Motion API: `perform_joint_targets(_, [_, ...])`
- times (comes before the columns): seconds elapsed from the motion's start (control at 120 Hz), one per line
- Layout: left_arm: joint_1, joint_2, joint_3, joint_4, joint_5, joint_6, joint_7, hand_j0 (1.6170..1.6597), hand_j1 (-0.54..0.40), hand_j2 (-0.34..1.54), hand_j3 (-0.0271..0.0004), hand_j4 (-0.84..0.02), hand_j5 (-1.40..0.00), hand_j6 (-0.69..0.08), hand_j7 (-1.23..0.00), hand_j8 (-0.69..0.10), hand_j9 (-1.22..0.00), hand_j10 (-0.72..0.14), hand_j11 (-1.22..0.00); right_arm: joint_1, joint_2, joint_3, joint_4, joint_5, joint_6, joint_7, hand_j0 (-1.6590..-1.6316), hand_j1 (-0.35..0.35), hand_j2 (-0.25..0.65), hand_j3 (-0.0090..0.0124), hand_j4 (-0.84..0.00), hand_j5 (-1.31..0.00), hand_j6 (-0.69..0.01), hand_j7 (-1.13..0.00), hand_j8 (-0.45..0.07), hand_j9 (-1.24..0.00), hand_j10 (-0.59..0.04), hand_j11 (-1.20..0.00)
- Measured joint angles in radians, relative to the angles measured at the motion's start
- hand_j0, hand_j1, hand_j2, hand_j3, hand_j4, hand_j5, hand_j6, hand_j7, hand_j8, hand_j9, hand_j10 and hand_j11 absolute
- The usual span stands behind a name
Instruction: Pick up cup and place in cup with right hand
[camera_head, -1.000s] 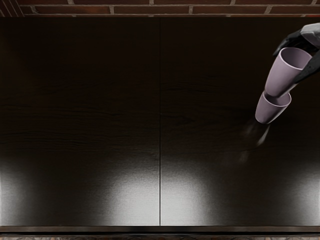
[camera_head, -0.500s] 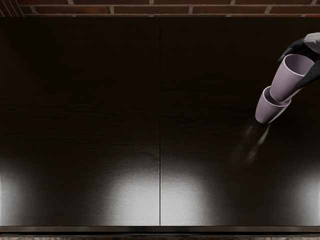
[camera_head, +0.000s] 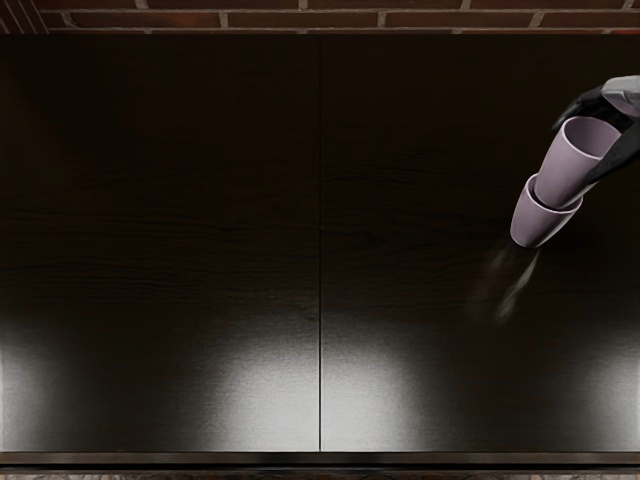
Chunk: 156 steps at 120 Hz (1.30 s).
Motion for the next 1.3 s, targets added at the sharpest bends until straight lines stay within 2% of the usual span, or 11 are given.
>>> perform_joint_targets(0.542, [0.000,0.000,0.000,0.000,0.000,0.000,0.000,1.6581,0.349,0.00,0.0000,0.000,0.00,0.000,0.00,0.000,0.00,0.000,0.00,-0.044,0.023,0.000,-0.019,-0.029,-0.033,0.033,-1.6517,0.143,0.006,-0.0004,-0.386,-0.75,-0.221,-0.66,-0.171,-0.68,-0.292,-0.70])
perform_joint_targets(0.717, [0.000,0.000,0.000,0.000,0.000,0.000,0.000,1.6581,0.349,0.00,-0.0001,0.000,0.00,0.000,0.00,0.000,0.00,0.000,0.00,-0.053,0.024,0.002,-0.020,-0.028,-0.037,0.039,-1.6519,0.138,-0.002,-0.0002,-0.393,-0.74,-0.226,-0.65,-0.172,-0.67,-0.297,-0.69])
perform_joint_targets(0.75, [0.000,0.000,0.000,0.000,0.000,0.000,0.000,1.6581,0.349,0.00,-0.0001,0.000,0.00,0.000,0.00,0.000,0.00,0.000,0.00,-0.054,0.024,0.003,-0.021,-0.026,-0.038,0.040,-1.6525,0.131,-0.011,0.0004,-0.403,-0.72,-0.238,-0.64,-0.183,-0.65,-0.300,-0.67])
perform_joint_targets(0.825, [0.000,0.000,0.000,0.000,0.000,0.000,0.000,1.6581,0.349,0.00,-0.0001,0.000,0.00,0.000,0.00,0.000,0.00,0.000,0.00,-0.056,0.024,0.005,-0.025,-0.020,-0.039,0.040,-1.6540,0.096,-0.028,0.0002,-0.389,-0.63,-0.283,-0.57,-0.219,-0.58,-0.344,-0.60])
perform_joint_targets(0.908, [0.000,0.000,0.000,0.000,0.000,0.000,0.000,1.6581,0.349,0.00,-0.0001,0.000,0.00,0.000,0.00,0.000,0.00,0.000,0.00,-0.059,0.024,0.008,-0.033,-0.015,-0.040,0.040,-1.6554,0.033,-0.032,0.0000,-0.332,-0.51,-0.263,-0.47,-0.220,-0.48,-0.302,-0.49])
perform_joint_targets(1.025, [0.000,0.000,0.000,0.000,0.000,0.000,0.000,1.6581,0.349,0.00,-0.0001,0.000,0.00,0.000,0.00,0.000,0.00,0.000,0.00,-0.065,0.025,0.011,-0.038,0.000,-0.040,0.040,-1.6565,-0.073,-0.026,0.0000,-0.241,-0.36,-0.203,-0.33,-0.178,-0.34,-0.224,-0.34])
perform_joint_targets(1.15, [0.000,0.000,0.000,0.000,0.000,0.000,0.000,1.6581,0.349,0.00,-0.0001,0.000,0.00,0.000,0.00,0.000,0.00,0.000,0.00,-0.068,0.024,0.012,-0.044,0.029,-0.040,0.040,-1.6572,-0.192,-0.015,0.0000,-0.141,-0.20,-0.122,-0.19,-0.107,-0.19,-0.131,-0.20])
perform_joint_targets(1.3, [0.000,0.000,0.000,0.000,0.000,0.000,0.000,1.6581,0.349,0.00,-0.0001,0.000,0.00,0.000,0.00,0.000,0.00,0.000,0.00,-0.067,0.019,0.021,-0.049,0.093,-0.019,0.041,-1.6577,-0.275,-0.006,0.0000,-0.071,-0.10,-0.063,-0.09,-0.056,-0.09,-0.066,-0.09])
